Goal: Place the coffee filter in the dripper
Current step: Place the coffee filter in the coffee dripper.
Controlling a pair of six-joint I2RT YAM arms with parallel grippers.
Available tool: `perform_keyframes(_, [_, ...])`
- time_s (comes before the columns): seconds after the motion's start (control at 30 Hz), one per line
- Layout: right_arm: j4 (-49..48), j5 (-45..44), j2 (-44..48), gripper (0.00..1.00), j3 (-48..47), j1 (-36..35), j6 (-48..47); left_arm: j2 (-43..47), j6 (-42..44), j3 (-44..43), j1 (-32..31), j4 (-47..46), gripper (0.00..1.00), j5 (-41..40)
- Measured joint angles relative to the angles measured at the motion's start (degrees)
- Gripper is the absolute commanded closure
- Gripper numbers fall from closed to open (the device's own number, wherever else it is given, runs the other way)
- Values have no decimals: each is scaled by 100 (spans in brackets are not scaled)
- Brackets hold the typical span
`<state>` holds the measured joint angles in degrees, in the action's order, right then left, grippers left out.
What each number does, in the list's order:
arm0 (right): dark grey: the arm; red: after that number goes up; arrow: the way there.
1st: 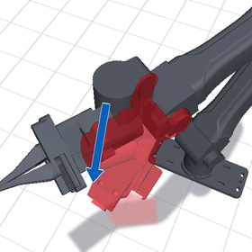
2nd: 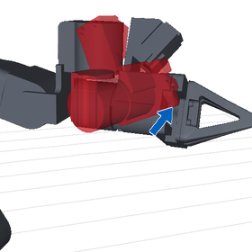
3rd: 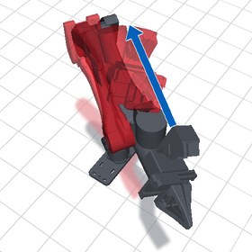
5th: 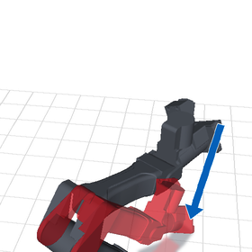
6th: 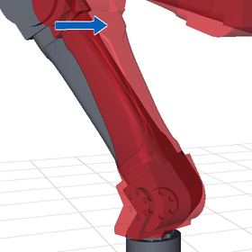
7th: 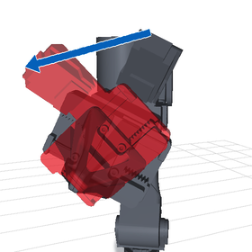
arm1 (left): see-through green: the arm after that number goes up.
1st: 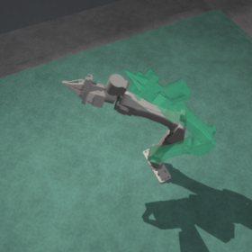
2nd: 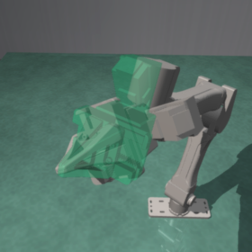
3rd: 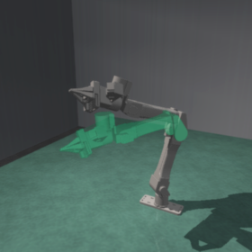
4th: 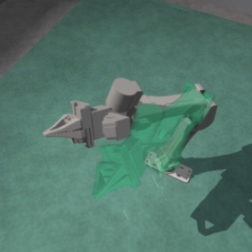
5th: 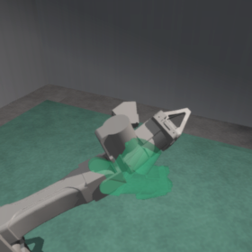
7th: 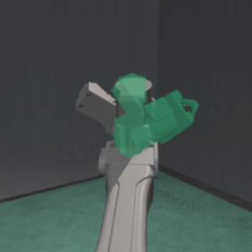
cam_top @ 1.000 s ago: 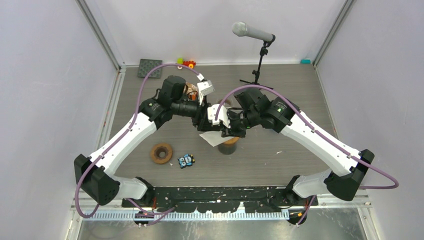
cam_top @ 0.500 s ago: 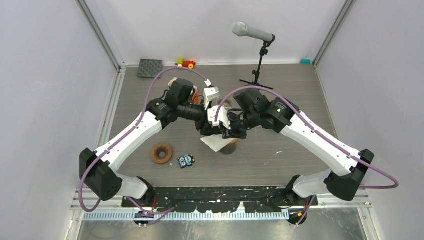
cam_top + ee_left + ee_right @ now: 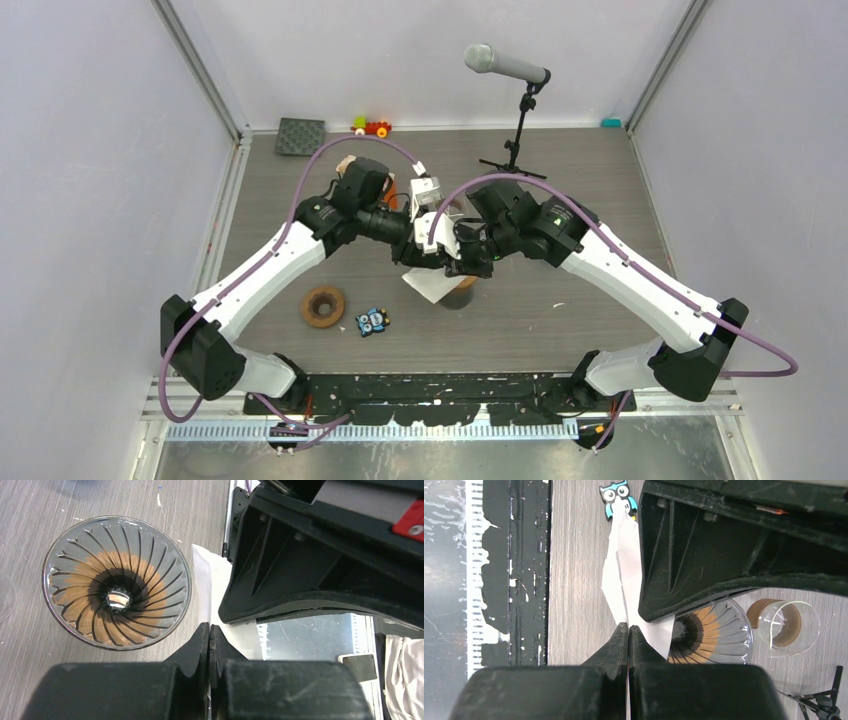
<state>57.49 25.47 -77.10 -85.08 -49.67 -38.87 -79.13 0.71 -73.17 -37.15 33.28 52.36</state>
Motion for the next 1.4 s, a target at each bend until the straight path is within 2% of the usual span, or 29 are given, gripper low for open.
perform_keyframes(0.1, [0,-9,0,97,-2,0,7,-13,22,-98,-4,61,100,39])
perform_keyframes(0.3, [52,50,0,76,-149,0,37,-13,120,-334,-4,149,100,66])
perform_keyframes(0.5, [109,131,0,68,-192,-4,44,-13,129,-400,-7,175,100,81])
perform_keyframes(0.6, [142,168,0,69,-192,-4,42,-13,131,-442,-13,219,100,79])
perform_keyframes(0.73, [151,168,0,85,-192,-4,24,-13,125,-562,-24,221,100,79])
perform_keyframes(0.8, [155,173,0,89,-192,-4,33,-13,107,-627,-24,214,100,81])
perform_keyframes(1.07, [157,66,39,92,-192,-4,28,-26,-2,-739,-24,-28,100,63])
perform_keyframes(1.4, [247,-586,382,93,-280,-7,-13,-505,-350,-1010,-24,-654,100,61])
